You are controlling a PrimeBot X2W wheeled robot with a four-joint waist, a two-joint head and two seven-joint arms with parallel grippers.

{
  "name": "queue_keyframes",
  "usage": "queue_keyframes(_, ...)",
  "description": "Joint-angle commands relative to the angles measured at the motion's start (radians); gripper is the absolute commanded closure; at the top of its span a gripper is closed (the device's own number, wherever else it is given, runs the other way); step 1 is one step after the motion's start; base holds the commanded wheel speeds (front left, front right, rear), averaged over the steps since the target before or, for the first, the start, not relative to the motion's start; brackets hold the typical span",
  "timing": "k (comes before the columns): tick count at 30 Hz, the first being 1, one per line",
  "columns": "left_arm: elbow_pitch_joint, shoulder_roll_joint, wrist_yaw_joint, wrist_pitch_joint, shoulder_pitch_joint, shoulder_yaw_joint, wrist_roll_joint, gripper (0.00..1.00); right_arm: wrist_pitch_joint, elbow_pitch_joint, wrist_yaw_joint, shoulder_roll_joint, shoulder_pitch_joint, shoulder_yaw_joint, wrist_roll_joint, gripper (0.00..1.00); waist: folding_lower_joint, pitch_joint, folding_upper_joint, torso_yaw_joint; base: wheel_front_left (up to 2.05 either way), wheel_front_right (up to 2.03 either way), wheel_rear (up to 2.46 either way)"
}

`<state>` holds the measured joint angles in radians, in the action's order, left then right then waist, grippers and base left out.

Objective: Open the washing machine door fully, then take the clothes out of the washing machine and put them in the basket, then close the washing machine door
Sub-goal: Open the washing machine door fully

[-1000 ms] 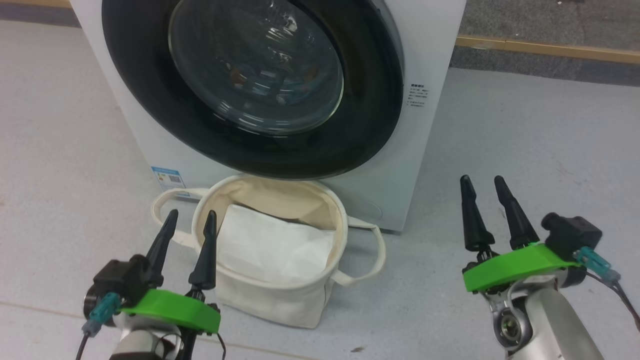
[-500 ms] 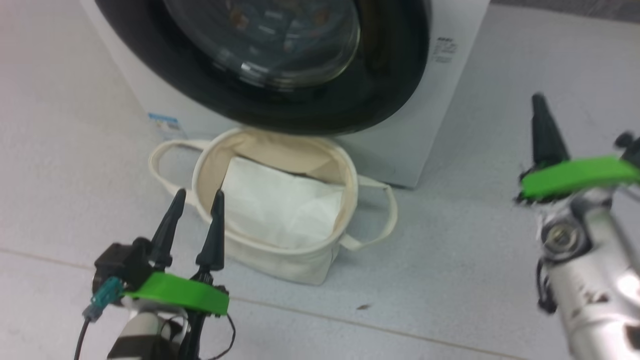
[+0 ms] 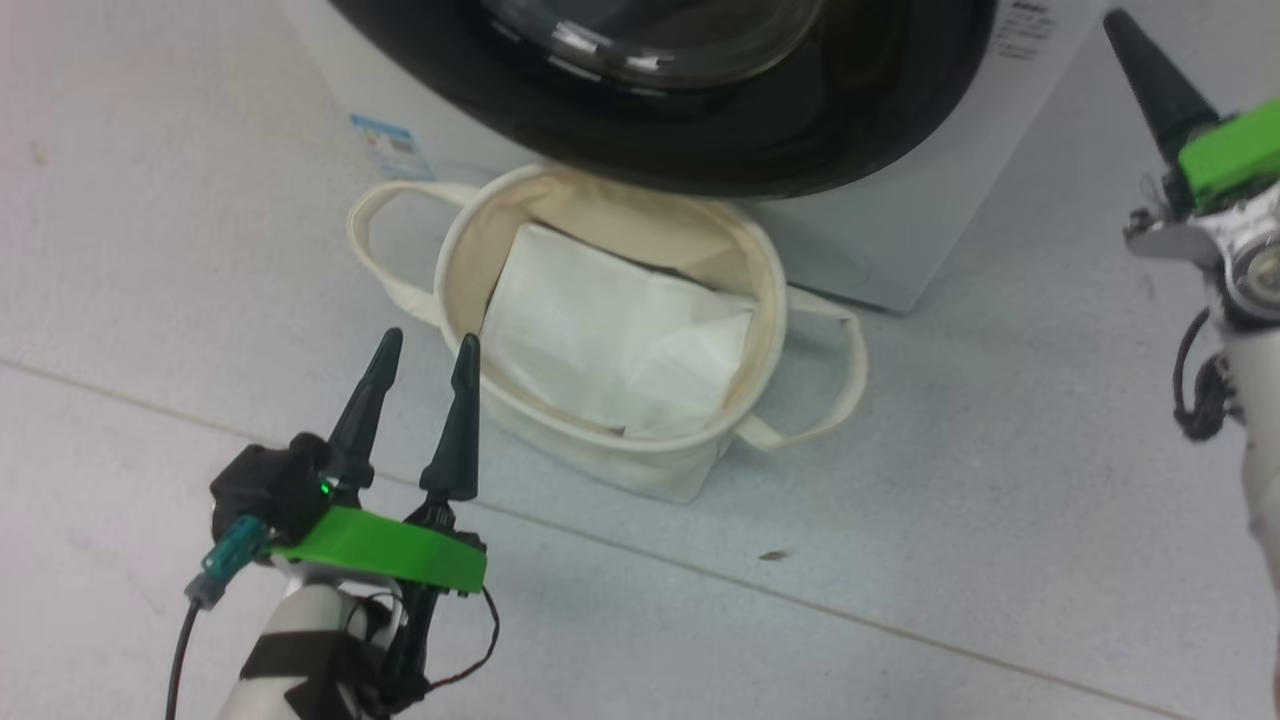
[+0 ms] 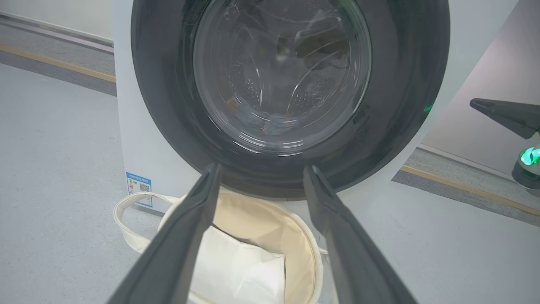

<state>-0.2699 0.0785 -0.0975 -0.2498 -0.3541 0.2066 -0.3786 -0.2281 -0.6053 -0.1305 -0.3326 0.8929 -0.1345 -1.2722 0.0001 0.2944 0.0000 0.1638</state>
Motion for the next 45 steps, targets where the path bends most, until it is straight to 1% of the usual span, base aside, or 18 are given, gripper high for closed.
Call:
queue_keyframes(1, 0.034, 0.002, -0.006, -0.012, -0.038, -0.038, 0.014, 0.0, -0.038, -0.001, 0.0, -0.02, 0.074, -0.012, -0.027, 1.0, 0.0, 0.035, 0.0, 0.024, 0.0, 0.0, 0.0)
queue_keyframes(3, 0.034, -0.002, -0.008, -0.012, -0.042, -0.037, 0.017, 0.0, -0.052, -0.016, 0.0, -0.023, 0.096, -0.012, -0.036, 1.0, 0.0, 0.044, 0.0, 0.029, 0.0, 0.0, 0.0)
queue_keyframes(9, 0.031, -0.018, -0.019, -0.012, -0.065, -0.025, 0.028, 0.0, -0.103, -0.113, 0.0, -0.032, 0.235, -0.012, -0.063, 1.0, 0.0, 0.1, 0.0, 0.061, 0.0, 0.0, 0.0)
queue_keyframes(13, 0.026, -0.023, -0.023, -0.012, -0.076, -0.023, 0.029, 0.0, -0.123, -0.172, 0.0, -0.035, 0.303, -0.033, -0.05, 1.0, 0.0, 0.119, 0.0, 0.081, 0.0, 0.0, 0.0)
queue_keyframes(18, 0.025, -0.027, -0.027, -0.012, -0.079, -0.021, 0.026, 0.0, -0.138, -0.214, 0.0, -0.029, 0.348, -0.059, -0.045, 1.0, 0.0, 0.122, 0.0, 0.103, 0.0, 0.0, 0.0)
queue_keyframes(23, 0.022, -0.028, -0.028, -0.012, -0.076, -0.012, 0.008, 0.0, -0.167, -0.217, 0.0, -0.018, 0.355, -0.08, -0.064, 1.0, 0.0, 0.111, 0.0, 0.117, 0.0, 0.0, 0.0)
queue_keyframes(28, 0.011, -0.028, -0.025, -0.012, -0.06, -0.009, -0.001, 0.0, -0.218, -0.196, 0.0, -0.009, 0.307, -0.105, -0.096, 1.0, 0.0, 0.068, 0.0, 0.121, 0.0, 0.0, 0.0)
queue_keyframes(34, -0.005, -0.028, -0.025, -0.012, -0.024, -0.018, 0.009, 0.0, -0.291, -0.143, 0.0, 0.022, 0.196, -0.141, -0.148, 1.0, 0.0, -0.013, 0.0, 0.117, 0.0, 0.0, 0.0)
queue_keyframes(39, -0.024, -0.028, -0.026, -0.012, 0.016, -0.036, 0.032, 0.0, -0.337, -0.063, 0.0, 0.065, 0.084, -0.188, -0.179, 1.0, 0.0, -0.089, 0.0, 0.113, 0.0, 0.0, 0.0)
queue_keyframes(45, -0.04, -0.025, -0.028, -0.012, 0.067, -0.058, 0.051, 0.0, -0.338, 0.023, 0.0, 0.122, -0.043, -0.249, -0.188, 1.0, 0.0, -0.171, 0.0, 0.119, 0.0, 0.0, 0.0)
